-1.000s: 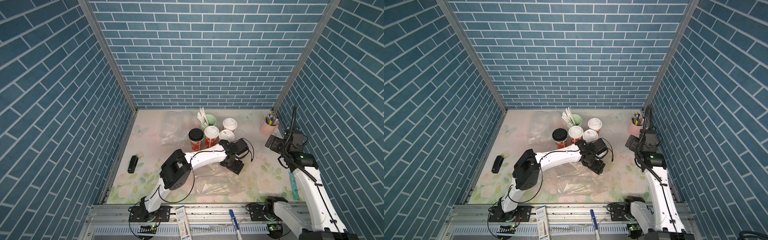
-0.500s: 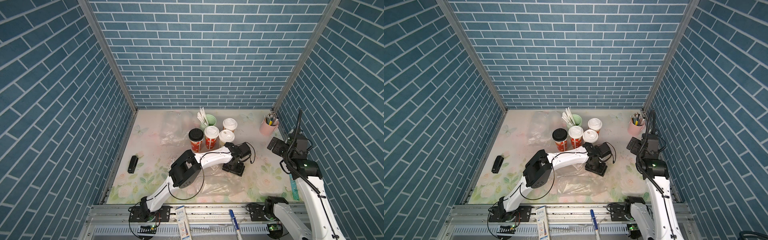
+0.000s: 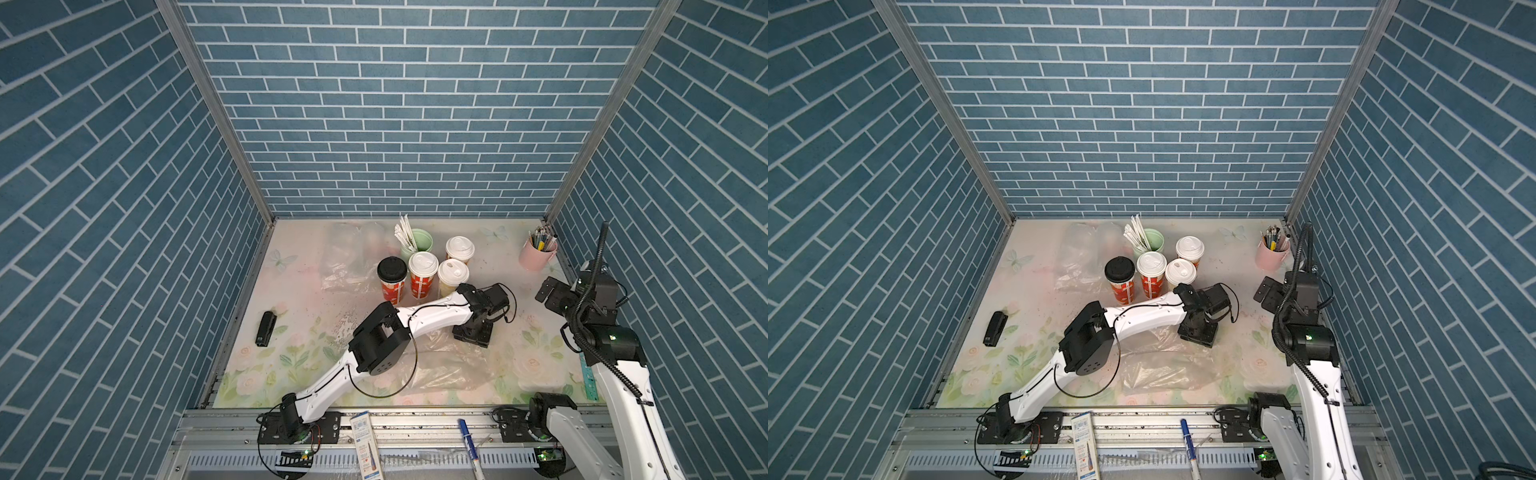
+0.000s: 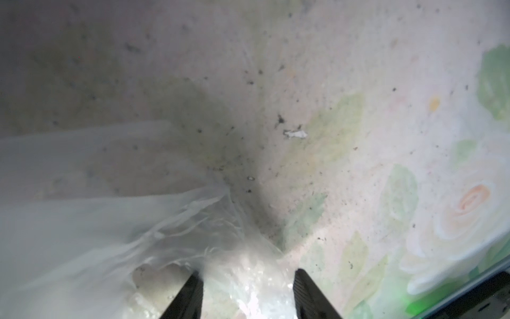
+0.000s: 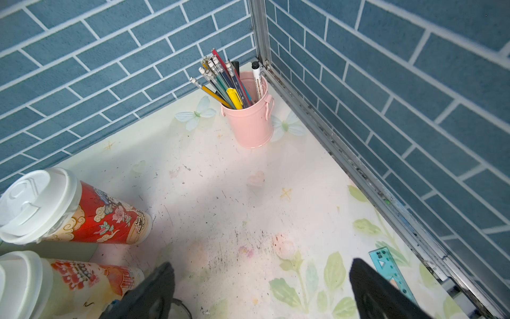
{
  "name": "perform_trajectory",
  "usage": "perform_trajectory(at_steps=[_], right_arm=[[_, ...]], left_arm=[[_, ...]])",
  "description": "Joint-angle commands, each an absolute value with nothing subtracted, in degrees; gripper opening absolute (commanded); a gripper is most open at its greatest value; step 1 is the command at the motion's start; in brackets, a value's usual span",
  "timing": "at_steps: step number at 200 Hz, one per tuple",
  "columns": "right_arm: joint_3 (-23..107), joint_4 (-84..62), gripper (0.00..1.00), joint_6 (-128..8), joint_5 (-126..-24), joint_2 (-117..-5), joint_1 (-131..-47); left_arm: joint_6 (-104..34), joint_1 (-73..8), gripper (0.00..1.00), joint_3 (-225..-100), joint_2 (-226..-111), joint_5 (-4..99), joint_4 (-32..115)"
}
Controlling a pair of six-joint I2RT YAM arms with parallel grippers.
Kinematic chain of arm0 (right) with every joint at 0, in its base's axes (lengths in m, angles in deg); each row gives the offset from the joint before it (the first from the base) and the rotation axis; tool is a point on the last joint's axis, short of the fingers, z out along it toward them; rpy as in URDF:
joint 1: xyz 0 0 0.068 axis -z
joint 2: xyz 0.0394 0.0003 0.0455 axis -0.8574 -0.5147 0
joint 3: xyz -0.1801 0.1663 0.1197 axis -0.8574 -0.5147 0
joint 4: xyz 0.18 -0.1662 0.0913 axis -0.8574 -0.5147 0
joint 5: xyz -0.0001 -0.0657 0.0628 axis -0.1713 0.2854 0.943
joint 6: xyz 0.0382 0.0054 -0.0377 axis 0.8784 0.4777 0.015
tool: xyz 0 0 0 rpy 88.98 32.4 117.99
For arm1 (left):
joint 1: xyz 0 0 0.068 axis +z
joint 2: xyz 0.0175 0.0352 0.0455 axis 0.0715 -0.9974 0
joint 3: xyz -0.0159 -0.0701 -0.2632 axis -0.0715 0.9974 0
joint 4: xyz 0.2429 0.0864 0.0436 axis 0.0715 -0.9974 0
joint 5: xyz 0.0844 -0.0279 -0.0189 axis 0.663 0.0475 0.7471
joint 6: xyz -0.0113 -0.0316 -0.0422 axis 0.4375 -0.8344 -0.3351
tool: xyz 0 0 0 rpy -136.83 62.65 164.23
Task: Pack milk tea into plastic carrier bags
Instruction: Adjust the plastic carrier bag at the center of the board.
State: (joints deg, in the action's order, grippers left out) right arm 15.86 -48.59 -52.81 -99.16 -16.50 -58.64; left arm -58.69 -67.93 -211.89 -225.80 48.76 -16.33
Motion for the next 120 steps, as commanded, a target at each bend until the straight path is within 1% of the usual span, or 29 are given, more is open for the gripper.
perform_trajectory(at_steps=[1, 29, 45, 66, 92, 120], right_arm=[[14.92, -48.73, 0.99, -51.67, -98.99, -15.69, -58.67], [14.75, -48.38, 0.99, -51.27, -98.1, -15.57, -58.67], [14.63, -48.29, 0.99, -50.96, -97.36, -15.51, -58.67], [14.54, -47.95, 0.99, -50.57, -96.65, -15.43, -58.65], [14.37, -47.67, 0.99, -50.39, -96.08, -15.23, -58.67], [14.47, -47.93, 0.99, -50.48, -95.6, -15.2, -58.67]], left_arm=[[-58.71, -68.41, 0.42, -210.8, -225.86, 51.22, -19.34], [-58.57, -68.43, 0.29, -208.68, -224.31, 52.49, -19.16], [-58.64, -68.44, 0.25, -206.96, -223.07, 52.88, -18.05], [-58.42, -68.44, 0.16, -205.91, -222.58, 53.3, -18.11], [-58.03, -68.44, 0.0, -204.88, -221.86, 54.02, -18.32], [-57.1, -68.51, 0.0, -203.69, -219.1, 56.09, -18.57]])
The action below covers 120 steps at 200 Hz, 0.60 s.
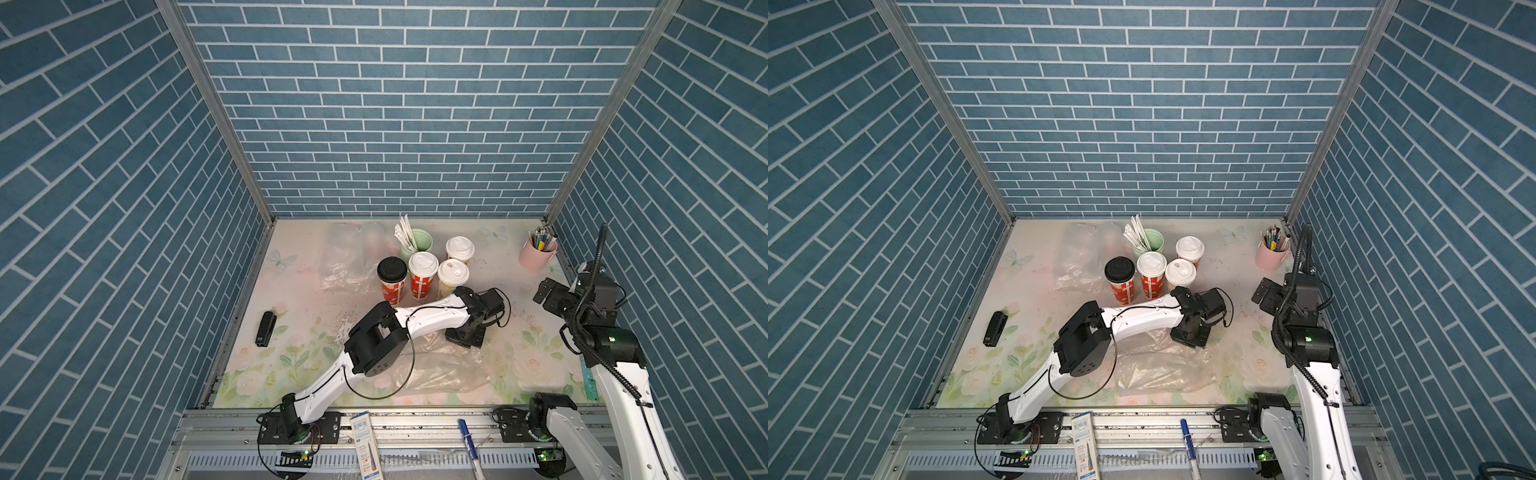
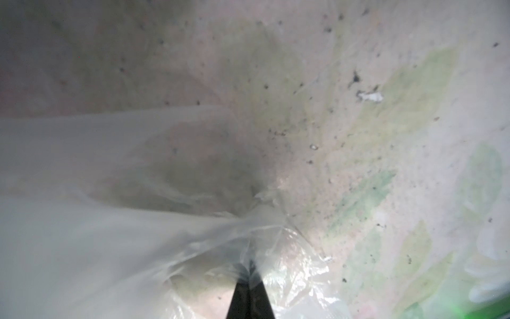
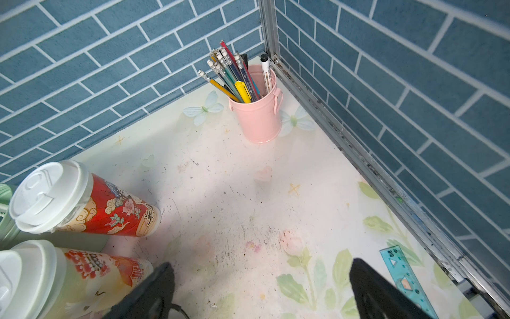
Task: Pack milk tea into plastic carrier bags
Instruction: Adjust the plastic carrier bag at the center of the board.
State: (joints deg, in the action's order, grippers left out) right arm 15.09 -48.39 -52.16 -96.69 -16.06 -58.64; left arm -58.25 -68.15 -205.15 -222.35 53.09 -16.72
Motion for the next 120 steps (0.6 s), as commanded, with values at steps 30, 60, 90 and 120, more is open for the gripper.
perform_trajectory(at_steps=[30, 60, 90, 120], right_arm=[[14.52, -47.78, 0.98, -50.57, -94.18, -15.19, -58.67], [14.51, -47.02, 0.97, -50.66, -90.13, -15.61, -58.67], [14.66, -46.45, 0.95, -50.65, -84.81, -17.03, -58.75], [15.05, -46.44, 0.93, -51.18, -77.81, -17.95, -58.85]], left_arm=[[-55.02, -68.48, 0.0, -200.91, -213.35, 58.48, -17.6], [-50.86, -68.52, 0.0, -197.7, -206.55, 57.96, -16.65], [-45.64, -68.44, 0.0, -194.37, -200.51, 56.79, -17.17], [-41.22, -68.22, 0.0, -192.01, -196.62, 56.36, -18.56]])
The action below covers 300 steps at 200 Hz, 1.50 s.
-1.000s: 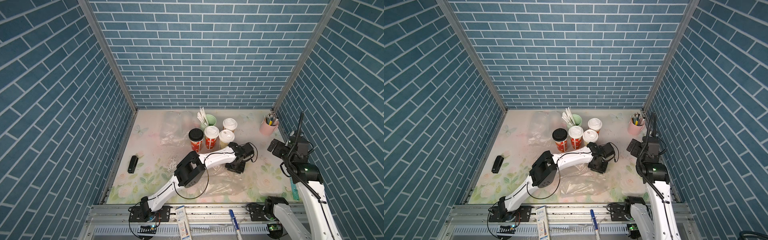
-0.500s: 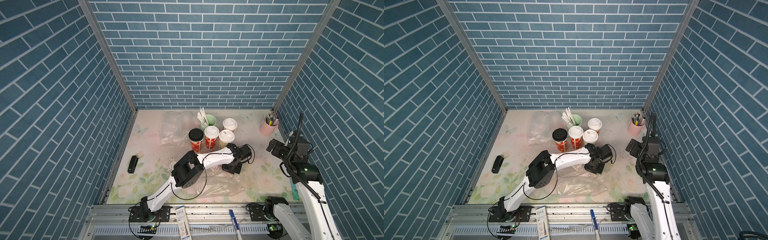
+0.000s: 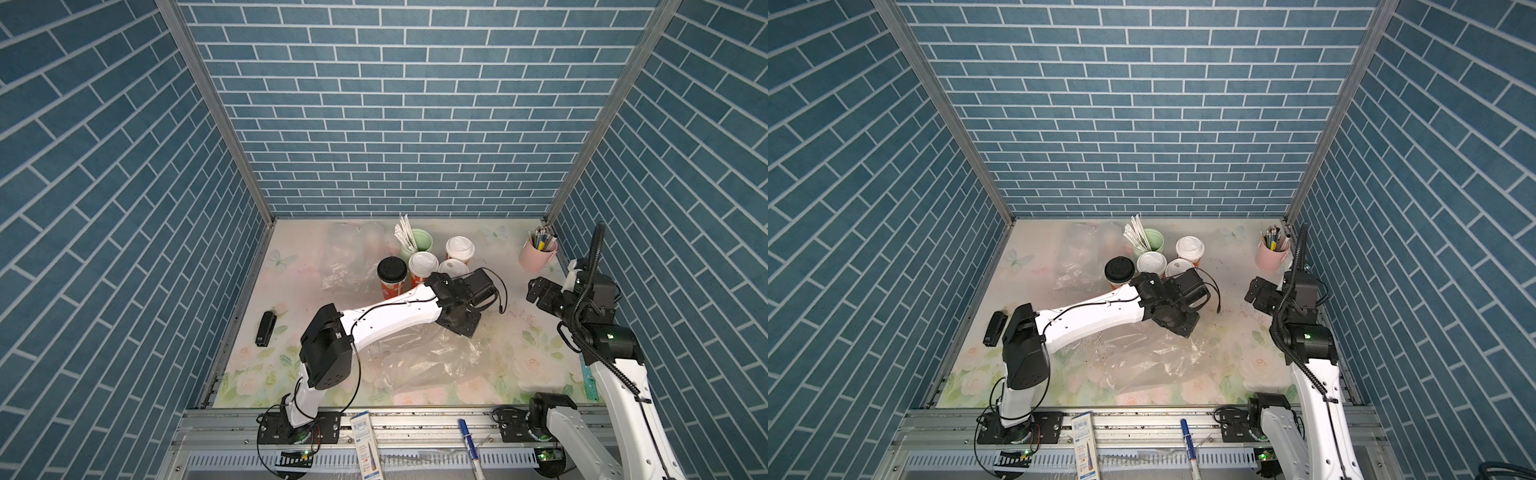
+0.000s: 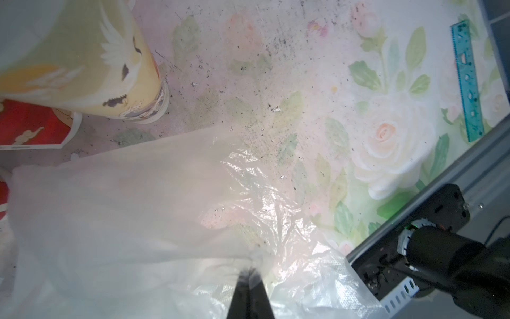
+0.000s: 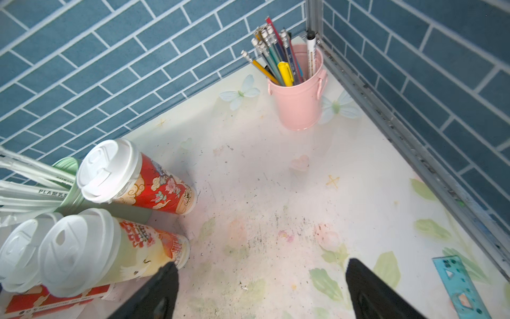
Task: Pack milk tea into plastic carrier bags
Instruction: Adjust the plastic carrier bag at the center of the board, then pick up the milk tea cup at the center of the board.
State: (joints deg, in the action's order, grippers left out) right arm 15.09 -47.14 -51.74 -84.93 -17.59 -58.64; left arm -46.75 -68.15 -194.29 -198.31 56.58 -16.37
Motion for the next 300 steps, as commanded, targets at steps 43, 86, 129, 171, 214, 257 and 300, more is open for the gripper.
perform_trajectory(at_steps=[43, 86, 129, 171, 214, 257, 300], right_arm=[[17.6, -46.61, 0.88, -52.73, -71.53, -18.64, -60.82], [23.06, -50.08, 0.88, -55.62, -75.15, -25.25, -69.31], [32.56, -55.68, 0.88, -58.96, -81.92, -36.92, -77.74], [42.8, -60.28, 0.98, -61.15, -86.8, -47.93, -82.39], [51.1, -64.28, 0.98, -62.64, -89.2, -56.24, -86.85], [56.29, -68.16, 0.98, -63.2, -91.36, -61.67, -90.11], [59.8, -70.52, 0.99, -63.57, -91.76, -65.43, -91.18]], left_arm=[[-34.08, -66.34, 0.0, -185.07, -186.7, 52.56, -17.33], [-29.93, -59.52, 0.0, -175.13, -176.37, 45.06, -13.2], [-25.63, -53.68, 0.0, -169.82, -171.28, 39.87, -12.22], [-20.97, -49.88, 0.0, -170.2, -171.22, 33.26, -12.99], [-19.53, -47.44, 0.0, -169.43, -174.18, 27.65, -11.21], [-22.97, -45.6, 0.0, -165.25, -174.11, 22.49, -2.88], [-24.74, -45.06, 0.0, -163.28, -173.14, 21.08, 1.29]])
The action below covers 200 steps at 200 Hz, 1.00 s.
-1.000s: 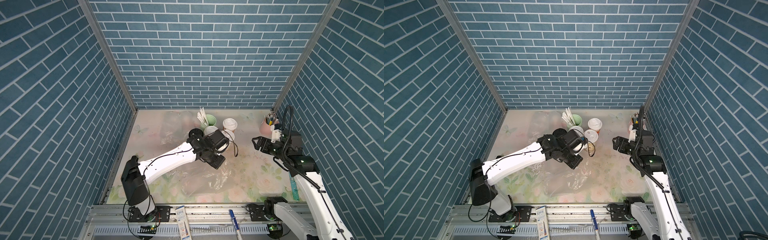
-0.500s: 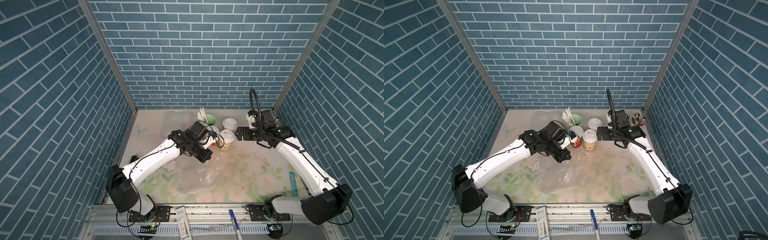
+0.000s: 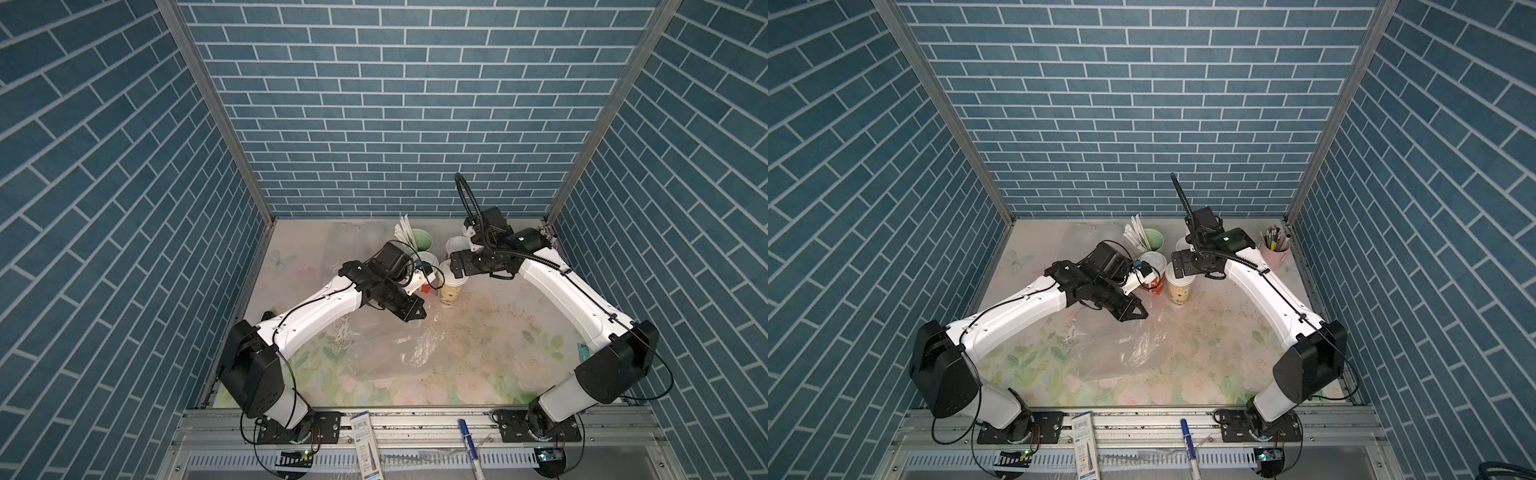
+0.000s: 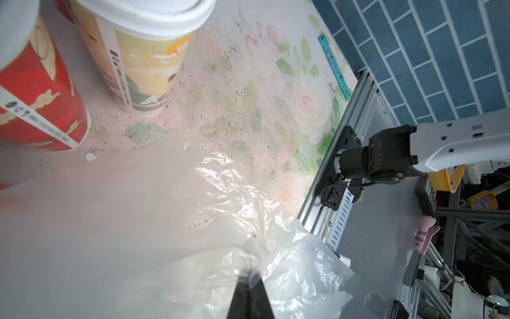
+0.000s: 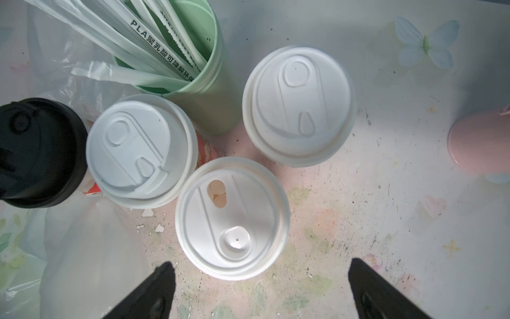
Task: Pack milk tea into plastic carrier bags
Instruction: Pick up the milk tea cup at the center of the board.
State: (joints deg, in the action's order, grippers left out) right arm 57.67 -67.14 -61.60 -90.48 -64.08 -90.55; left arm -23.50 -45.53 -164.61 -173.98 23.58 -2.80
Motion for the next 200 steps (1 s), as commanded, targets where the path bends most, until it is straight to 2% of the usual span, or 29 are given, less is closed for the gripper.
perform_trajectory(at_steps=[1, 109, 200], right_arm=[[59.84, -70.52, 0.99, -63.57, -91.69, -65.46, -91.18], [63.84, -72.46, 0.99, -64.01, -91.0, -70.83, -93.12], [66.53, -73.32, 0.9, -64.1, -93.39, -74.02, -94.53]], left_arm=[[-24.77, -45.06, 0.0, -163.19, -173.07, 21.06, 1.42], [-28.68, -43.56, 0.0, -156.44, -169.38, 20.69, 7.22], [-30.04, -42.97, 0.0, -154.41, -168.7, 21.14, 9.01]])
